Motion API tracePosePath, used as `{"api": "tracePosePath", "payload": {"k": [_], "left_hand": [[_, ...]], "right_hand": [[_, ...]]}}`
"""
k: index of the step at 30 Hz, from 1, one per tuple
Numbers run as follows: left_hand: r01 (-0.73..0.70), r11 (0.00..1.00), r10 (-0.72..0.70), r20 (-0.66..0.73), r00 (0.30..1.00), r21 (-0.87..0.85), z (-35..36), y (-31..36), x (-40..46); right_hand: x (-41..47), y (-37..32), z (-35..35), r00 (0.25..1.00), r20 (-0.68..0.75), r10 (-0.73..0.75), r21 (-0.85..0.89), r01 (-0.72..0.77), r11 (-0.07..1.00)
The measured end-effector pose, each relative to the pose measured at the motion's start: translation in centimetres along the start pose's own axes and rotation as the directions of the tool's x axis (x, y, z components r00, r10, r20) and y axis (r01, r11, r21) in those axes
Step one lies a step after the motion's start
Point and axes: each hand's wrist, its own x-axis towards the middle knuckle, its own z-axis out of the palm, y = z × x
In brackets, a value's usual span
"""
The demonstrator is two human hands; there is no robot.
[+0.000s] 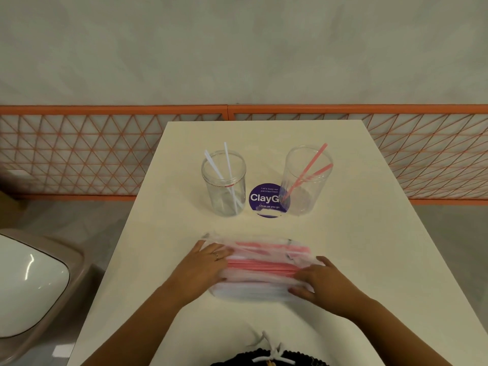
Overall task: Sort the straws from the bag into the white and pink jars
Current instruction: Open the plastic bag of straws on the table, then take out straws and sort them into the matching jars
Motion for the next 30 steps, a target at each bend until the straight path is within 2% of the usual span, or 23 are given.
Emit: {"api": "tracePosePath", "payload": {"k": [2,3,4,6,9,11,13,17,20,23,25,27,30], "left_hand": [[0.094,0.985,-0.078,0.112,0.991,-0.144,-0.7,-0.4,-0.5],[0.117,0.968,-0.108,0.051,0.993,-0.222,-0.2,-0.6,-0.8],[0.193,0.927,-0.185,0.056,0.981,-0.322,0.1,-0.8,-1.2],[0.272,0.872,-0.283,0.034,0.958,-0.408,0.4,-1.1,-1.4],[0.275,0.889,-0.274,0.056,0.96,-0.365,0.9,-1.0,-1.1],[0.273,0.879,-0.255,0.098,0.962,-0.39,1.4,-0.7,-1.1],[0.26,0.857,-0.251,0.08,0.965,-0.445,1.2,-0.2,-1.1],[0.207,0.867,-0.235,-0.005,0.972,-0.454,0.8,0.2,-1.0],[0.246,0.891,-0.262,0.01,0.965,-0.38,0.3,0.3,-1.2],[0.234,0.939,-0.255,-0.055,0.965,-0.252,-0.1,0.3,-0.6],[0.31,0.901,-0.319,0.022,0.948,-0.302,-0.4,0.7,0.1],[0.364,0.871,-0.366,0.06,0.929,-0.329,0.3,0.9,0.3],[0.351,0.862,-0.364,0.036,0.931,-0.365,0.4,1.6,0.9]], "right_hand": [[-0.3,0.4,-0.5,0.998,-0.008,0.07,-0.012,-0.07,0.997],[-0.4,0.8,-0.5,0.994,-0.007,0.113,-0.04,-0.113,0.993],[-0.4,1.1,-0.6,0.989,-0.022,0.144,-0.065,-0.145,0.987],[-0.4,1.4,-0.3,0.982,-0.126,0.138,-0.096,-0.15,0.984],[-0.3,1.3,-0.1,0.959,-0.099,0.264,-0.161,-0.278,0.947],[0.0,1.0,0.1,0.93,-0.086,0.359,-0.081,-0.365,0.927],[0.1,0.6,0.3,0.914,-0.05,0.403,-0.027,-0.405,0.914],[0.3,0.4,-0.2,0.899,0.034,0.436,-0.099,-0.431,0.897],[0.5,0.3,-1.8,0.883,0.097,0.459,-0.186,-0.437,0.88],[0.9,-0.1,-3.0,0.881,0.123,0.457,-0.212,-0.427,0.879],[0.9,-0.6,-3.8,0.878,0.141,0.457,-0.213,-0.424,0.88],[1.0,-1.1,-3.7,0.88,0.12,0.459,-0.189,-0.433,0.881],[0.8,-2.9,-3.3,0.903,-0.119,0.412,-0.102,-0.424,0.9]]}}
